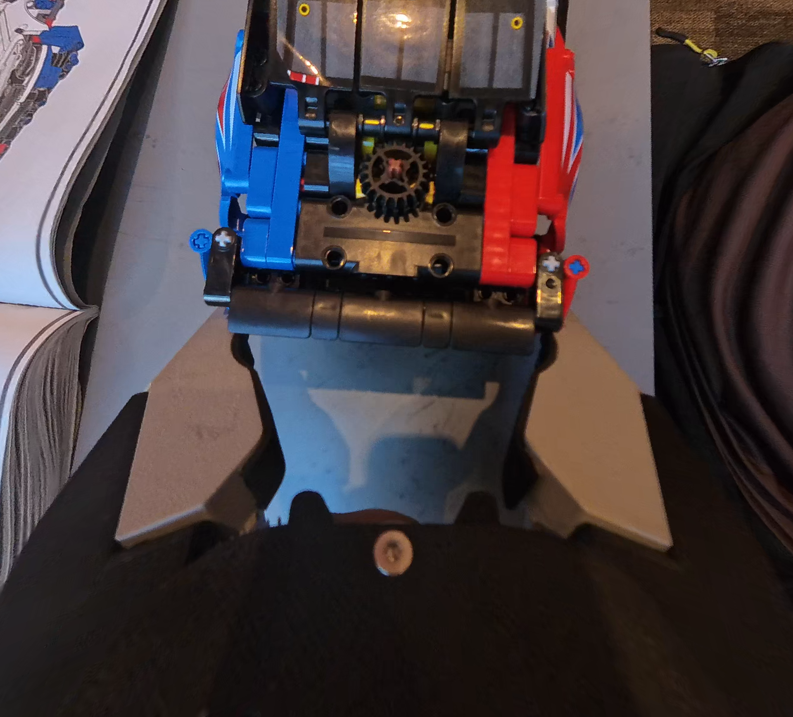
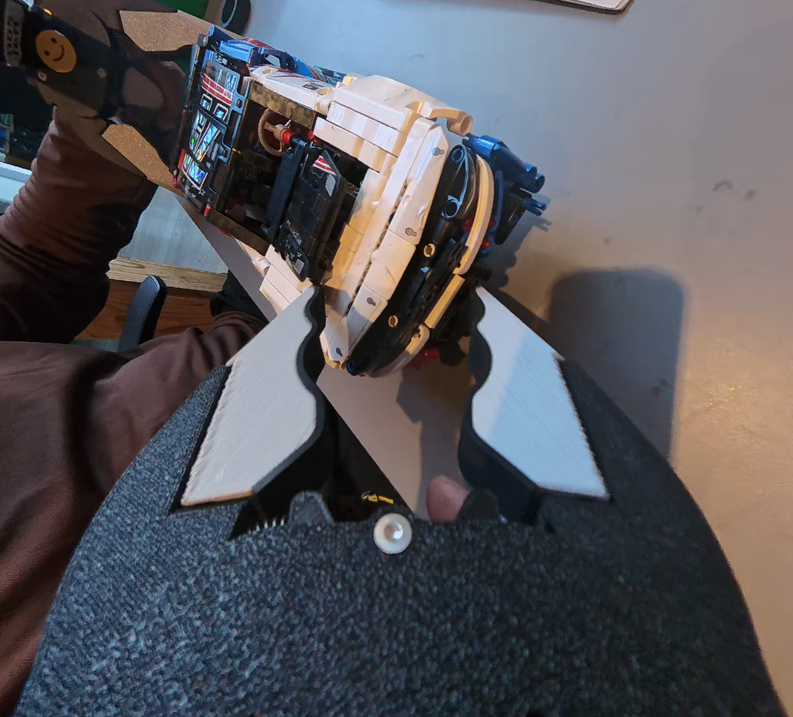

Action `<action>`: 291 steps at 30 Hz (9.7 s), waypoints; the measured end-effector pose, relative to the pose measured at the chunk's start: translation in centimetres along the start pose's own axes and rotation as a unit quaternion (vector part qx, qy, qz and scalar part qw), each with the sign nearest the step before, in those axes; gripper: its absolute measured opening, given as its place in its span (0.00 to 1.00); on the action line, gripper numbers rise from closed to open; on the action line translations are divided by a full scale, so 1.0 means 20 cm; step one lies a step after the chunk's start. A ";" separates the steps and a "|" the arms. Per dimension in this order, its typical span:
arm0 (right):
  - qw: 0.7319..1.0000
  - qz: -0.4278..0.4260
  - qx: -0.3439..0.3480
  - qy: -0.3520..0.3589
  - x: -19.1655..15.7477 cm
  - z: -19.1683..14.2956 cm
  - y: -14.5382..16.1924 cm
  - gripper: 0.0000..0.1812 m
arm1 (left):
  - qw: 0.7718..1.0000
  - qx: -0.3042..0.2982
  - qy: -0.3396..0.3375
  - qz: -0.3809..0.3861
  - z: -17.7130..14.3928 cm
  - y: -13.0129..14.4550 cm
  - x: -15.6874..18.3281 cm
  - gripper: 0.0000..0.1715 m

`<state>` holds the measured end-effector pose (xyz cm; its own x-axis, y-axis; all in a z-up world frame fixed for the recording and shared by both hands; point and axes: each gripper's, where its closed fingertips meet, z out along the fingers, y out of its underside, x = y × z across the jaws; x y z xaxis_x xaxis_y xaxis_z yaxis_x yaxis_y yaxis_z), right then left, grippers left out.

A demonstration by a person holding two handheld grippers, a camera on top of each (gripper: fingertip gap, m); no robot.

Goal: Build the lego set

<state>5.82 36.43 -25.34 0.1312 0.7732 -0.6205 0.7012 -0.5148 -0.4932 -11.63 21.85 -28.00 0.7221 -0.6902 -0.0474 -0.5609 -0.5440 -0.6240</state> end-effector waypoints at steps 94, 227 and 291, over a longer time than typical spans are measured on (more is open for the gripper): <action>0.912 -0.410 -0.018 -0.007 0.03 -0.01 0.09 0.53 | 0.996 0.059 -0.037 -0.064 0.03 -0.01 0.05 0.65; 0.931 -0.365 -0.016 -0.005 0.12 -0.18 0.19 0.54 | 0.993 0.099 0.053 -0.039 -0.05 -0.13 -0.01 0.64; 0.931 -0.365 -0.017 0.010 0.01 -0.03 0.19 0.54 | 0.998 0.060 -0.022 0.026 0.03 -0.06 -0.01 0.68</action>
<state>8.88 34.85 -26.87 -0.3762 0.9193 -0.1153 0.6309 0.1630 -0.7586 -10.81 22.92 -27.76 0.7121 -0.6925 -0.1154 -0.5478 -0.4453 -0.7082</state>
